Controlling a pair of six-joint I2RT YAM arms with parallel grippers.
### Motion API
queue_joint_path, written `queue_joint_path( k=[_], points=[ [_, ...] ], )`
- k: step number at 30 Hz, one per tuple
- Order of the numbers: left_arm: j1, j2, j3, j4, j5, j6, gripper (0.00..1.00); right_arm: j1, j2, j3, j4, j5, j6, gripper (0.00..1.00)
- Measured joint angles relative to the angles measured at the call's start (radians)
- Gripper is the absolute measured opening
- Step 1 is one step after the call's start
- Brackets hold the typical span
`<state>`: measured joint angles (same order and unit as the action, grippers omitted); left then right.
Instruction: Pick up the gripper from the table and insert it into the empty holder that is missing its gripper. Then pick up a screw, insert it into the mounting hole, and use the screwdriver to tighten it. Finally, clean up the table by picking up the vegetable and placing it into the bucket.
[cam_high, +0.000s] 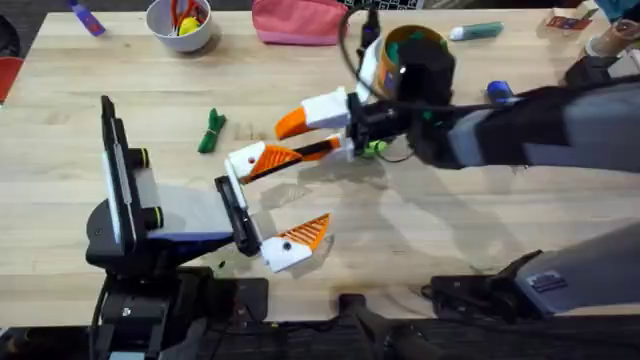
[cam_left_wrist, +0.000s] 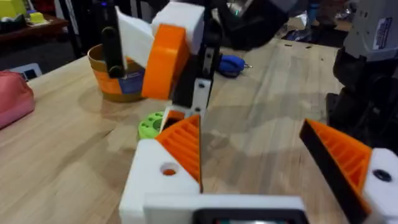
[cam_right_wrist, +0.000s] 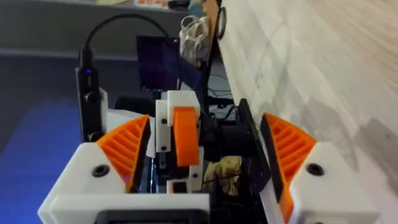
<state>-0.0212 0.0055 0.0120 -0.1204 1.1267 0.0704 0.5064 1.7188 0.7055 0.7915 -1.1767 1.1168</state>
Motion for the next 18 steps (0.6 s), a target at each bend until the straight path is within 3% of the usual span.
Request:
queue_joint_path(
  k=[4,10,18],
  points=[
    [0.000,0.000,0.000,0.000,0.000,0.000,0.986,-0.056,-0.140,0.029,-0.373,0.037,-0.158,0.966],
    [0.000,0.000,0.000,0.000,0.003,0.000,0.987,-0.129,-0.328,0.189,-0.994,0.196,-0.458,0.966],
    [0.000,0.000,0.000,0.000,0.003,0.000,0.985,-0.165,-0.403,0.458,-1.552,0.504,-0.739,0.968]
  ],
)
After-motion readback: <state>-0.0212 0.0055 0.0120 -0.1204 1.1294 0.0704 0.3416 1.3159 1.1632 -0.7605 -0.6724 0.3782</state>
